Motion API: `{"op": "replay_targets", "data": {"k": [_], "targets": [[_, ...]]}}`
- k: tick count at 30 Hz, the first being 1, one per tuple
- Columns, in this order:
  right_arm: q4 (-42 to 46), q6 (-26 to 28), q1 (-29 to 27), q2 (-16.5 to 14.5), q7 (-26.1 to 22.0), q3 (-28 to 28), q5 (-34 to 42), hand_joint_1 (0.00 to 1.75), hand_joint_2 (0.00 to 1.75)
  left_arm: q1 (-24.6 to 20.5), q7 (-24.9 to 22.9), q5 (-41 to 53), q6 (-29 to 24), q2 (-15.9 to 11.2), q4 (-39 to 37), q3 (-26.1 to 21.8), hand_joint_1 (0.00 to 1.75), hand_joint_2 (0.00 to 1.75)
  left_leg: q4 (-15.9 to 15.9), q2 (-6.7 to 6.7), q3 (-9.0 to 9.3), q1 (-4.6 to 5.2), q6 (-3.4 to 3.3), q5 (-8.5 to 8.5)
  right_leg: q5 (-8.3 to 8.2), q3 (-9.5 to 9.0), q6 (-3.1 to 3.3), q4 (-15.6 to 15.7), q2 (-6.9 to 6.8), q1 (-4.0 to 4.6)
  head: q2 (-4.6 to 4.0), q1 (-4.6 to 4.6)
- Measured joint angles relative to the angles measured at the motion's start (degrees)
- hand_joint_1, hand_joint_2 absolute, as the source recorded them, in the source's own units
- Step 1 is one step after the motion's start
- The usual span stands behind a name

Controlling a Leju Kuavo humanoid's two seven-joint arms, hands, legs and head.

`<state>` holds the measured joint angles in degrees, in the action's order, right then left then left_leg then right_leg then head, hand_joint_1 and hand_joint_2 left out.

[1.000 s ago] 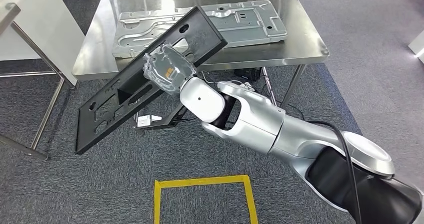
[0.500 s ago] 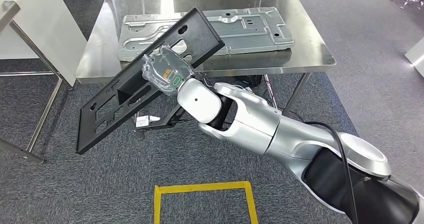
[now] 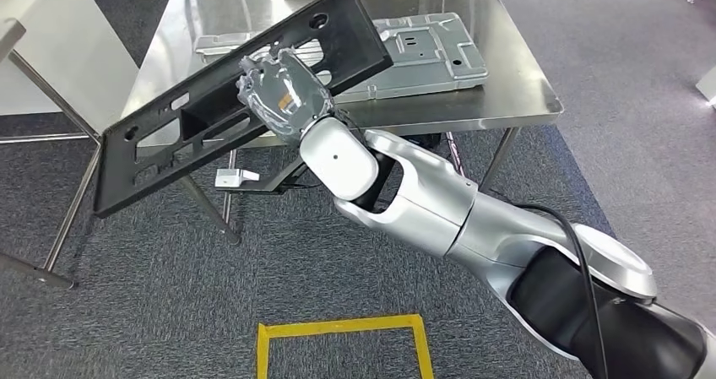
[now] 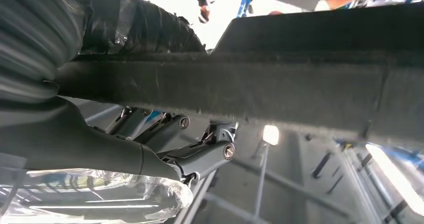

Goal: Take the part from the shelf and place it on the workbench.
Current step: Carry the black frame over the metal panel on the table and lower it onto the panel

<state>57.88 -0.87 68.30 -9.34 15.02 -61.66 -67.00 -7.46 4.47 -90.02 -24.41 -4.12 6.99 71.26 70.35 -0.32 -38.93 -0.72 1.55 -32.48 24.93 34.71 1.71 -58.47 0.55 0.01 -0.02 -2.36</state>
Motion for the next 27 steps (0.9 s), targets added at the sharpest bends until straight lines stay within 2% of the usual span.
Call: {"op": "replay_targets", "data": {"k": [1, 2, 3, 5, 6, 7, 9, 11, 12, 14, 16, 17, 18, 20, 21, 22, 23, 26, 27], "targets": [[0.11, 0.03, -0.25, 0.00, 0.11, 0.32, -0.30, 1.75, 1.75, 0.02, 0.09, 0.01, -0.04, 0.00, -0.01, -0.01, 0.00, 1.75, 2.98, 0.00, -2.00, -0.01, 0.11, -0.42, 0.31, -0.34, 0.07, -0.04, 0.02, 0.04, 0.00, 0.02], [0.20, 0.00, -0.55, 0.03, 0.19, 0.60, -0.56, 1.75, 1.75, 0.11, 0.14, 0.04, -0.05, 0.01, -0.01, -0.01, 0.00, 1.75, 3.95, 0.01, -3.12, -0.02, 0.16, 0.33, 0.66, -0.73, 0.09, -0.10, 0.08, 0.06, 0.00, 0.02], [0.32, -0.05, -0.84, 0.08, 0.28, 0.87, -0.80, 1.75, 1.75, 0.20, 0.15, 0.07, -0.07, 0.02, -0.01, -0.01, 0.00, 1.75, 2.68, 0.01, -3.18, -0.02, 0.14, 2.18, 1.04, -1.18, 0.07, -0.18, 0.16, 0.06, 0.00, 0.02], [0.72, -0.17, -1.17, 0.24, 0.55, 1.57, -1.23, 1.75, 1.75, 0.32, 0.00, 0.25, -0.19, 0.02, -0.02, 0.00, 0.00, 1.75, -4.43, 0.02, -0.73, 0.01, -0.11, 7.10, 1.91, -2.08, -0.12, -0.38, 0.31, 0.07, 0.00, 0.03], [0.99, -0.25, -1.20, 0.32, 0.74, 2.03, -1.45, 1.75, 1.75, 0.31, -0.11, 0.36, -0.31, 0.02, -0.02, 0.01, 0.00, 1.75, -7.83, 0.02, 0.68, 0.16, -0.33, 8.58, 2.29, -2.30, -0.32, -0.51, 0.36, 0.14, 0.00, 0.03], [1.30, -0.33, -1.22, 0.40, 0.93, 2.58, -1.64, 1.75, 1.75, 0.22, -0.22, 0.47, -0.41, 0.01, -0.02, 0.03, 0.00, 1.75, -10.11, 0.03, 1.65, 0.33, -0.63, 9.07, 2.56, -2.34, -0.55, -0.55, 0.38, 0.18, 0.00, 0.04], [1.87, -0.54, -1.41, 0.62, 1.22, 3.74, -1.93, 1.75, 1.75, 0.05, -0.27, 0.59, -0.54, 0.01, -0.02, 0.07, 0.00, 1.75, -11.57, 0.01, 2.24, 0.66, -1.24, 8.46, 2.81, -2.23, -1.01, -0.47, 0.36, 0.23, 0.00, 0.07], [2.55, -0.73, -1.77, 0.89, 1.35, 4.76, -2.23, 1.75, 1.75, 0.03, -0.22, 0.62, -0.55, 0.08, -0.02, 0.09, 0.00, 1.75, -12.17, 0.04, 2.78, 0.41, -1.82, 8.19, 3.30, -2.23, -1.56, -0.69, 0.27, 0.30, 0.01, 0.14], [2.91, -0.79, -1.89, 1.04, 1.41, 5.25, -2.43, 1.75, 1.75, 0.07, -0.20, 0.63, -0.55, 0.12, -0.02, 0.10, 0.00, 1.75, -12.45, 0.07, 3.19, 0.27, -2.12, 8.08, 3.91, -1.78, -1.87, -1.82, 0.20, 0.32, 0.01, 0.21], [3.53, -0.89, -2.14, 1.47, 1.57, 6.28, -2.72, 1.75, 1.75, 0.13, -0.19, 0.64, -0.55, 0.16, -0.02, 0.11, 0.00, 1.75, -12.76, 0.15, 3.97, 0.18, -2.72, 7.71, 6.01, 1.33, -2.40, -7.61, 0.08, 0.16, 0.00, 0.35], [3.86, -1.01, -2.62, 1.96, 1.69, 7.04, -2.82, 1.75, 1.75, 0.06, -0.19, 0.69, -0.54, 0.16, -0.02, 0.12, 0.00, 1.75, -12.74, 0.13, 4.58, 0.21, -3.13, 7.13, 7.35, 5.96, -2.61, -14.41, 0.05, -0.08, 0.00, 0.39], [3.96, -1.12, -2.98, 2.21, 1.71, 7.24, -2.86, 1.75, 1.75, 0.05, -0.21, 0.73, -0.53, 0.15, -0.02, 0.13, 0.00, 1.75, -12.72, 0.08, 5.00, 0.21, -3.18, 6.78, 6.72, 7.42, -2.64, -15.72, 0.03, -0.18, 0.00, 0.42], [4.06, -1.24, -3.31, 2.42, 1.72, 7.37, -2.91, 1.75, 1.75, 0.07, -0.26, 0.77, -0.53, 0.15, -0.02, 0.13, 0.00, 1.75, -12.68, 0.02, 5.52, 0.20, -3.17, 6.36, 5.07, 7.88, -2.62, -15.05, 0.02, -0.28, 0.00, 0.43], [4.35, -1.46, -3.66, 2.72, 1.72, 7.60, -2.99, 1.75, 1.75, 0.14, -0.35, 0.83, -0.53, 0.17, -0.02, 0.13, 0.00, 1.75, -12.48, -0.06, 6.66, 0.19, -2.93, 5.32, 0.07, 6.18, -2.44, -8.81, -0.03, -0.42, 0.00, 0.43], [4.50, -1.53, -3.68, 2.84, 1.74, 7.77, -3.02, 1.75, 1.75, 0.11, -0.39, 0.87, -0.54, 0.18, -0.01, 0.14, 0.00, 1.75, -12.23, -0.11, 7.00, 0.29, -2.65, 4.78, -1.66, 4.90, -2.30, -5.58, -0.04, -0.39, 0.00, 0.42], [4.71, -1.56, -3.68, 2.93, 1.81, 7.96, -3.04, 1.75, 1.75, 0.05, -0.43, 0.92, -0.57, 0.19, -0.01, 0.16, 0.00, 1.75, -12.06, -0.14, 7.11, 0.37, -2.32, 4.37, -2.37, 3.85, -2.09, -3.16, -0.04, -0.30, 0.00, 0.38], [4.94, -1.57, -3.71, 3.04, 1.91, 8.14, -3.05, 1.75, 1.75, -0.02, -0.48, 0.97, -0.62, 0.19, -0.02, 0.20, 0.00, 1.75, -11.97, -0.16, 7.07, 0.40, -1.97, 4.13, -2.21, 3.31, -1.86, -2.01, 0.00, -0.16, 0.00, 0.36], [5.65, -1.61, -3.96, 3.40, 2.14, 8.61, -3.05, 1.75, 1.75, -0.14, -0.63, 1.07, -0.81, 0.25, -0.01, 0.42, 0.00, 1.75, -11.97, -0.08, 7.02, 0.24, -1.04, 3.66, -1.48, 2.74, -1.09, -0.92, 0.23, -0.06, 0.00, 0.43], [5.90, -1.61, -4.02, 3.49, 2.18, 8.85, -3.05, 1.75, 1.75, -0.13, -0.65, 1.10, -0.86, 0.32, -0.01, 0.46, 0.00, 1.75, -11.04, -0.03, 6.62, 0.18, -0.80, 3.08, -1.41, 2.47, -0.85, -0.66, 0.29, -0.16, 0.00, 0.42]]}}
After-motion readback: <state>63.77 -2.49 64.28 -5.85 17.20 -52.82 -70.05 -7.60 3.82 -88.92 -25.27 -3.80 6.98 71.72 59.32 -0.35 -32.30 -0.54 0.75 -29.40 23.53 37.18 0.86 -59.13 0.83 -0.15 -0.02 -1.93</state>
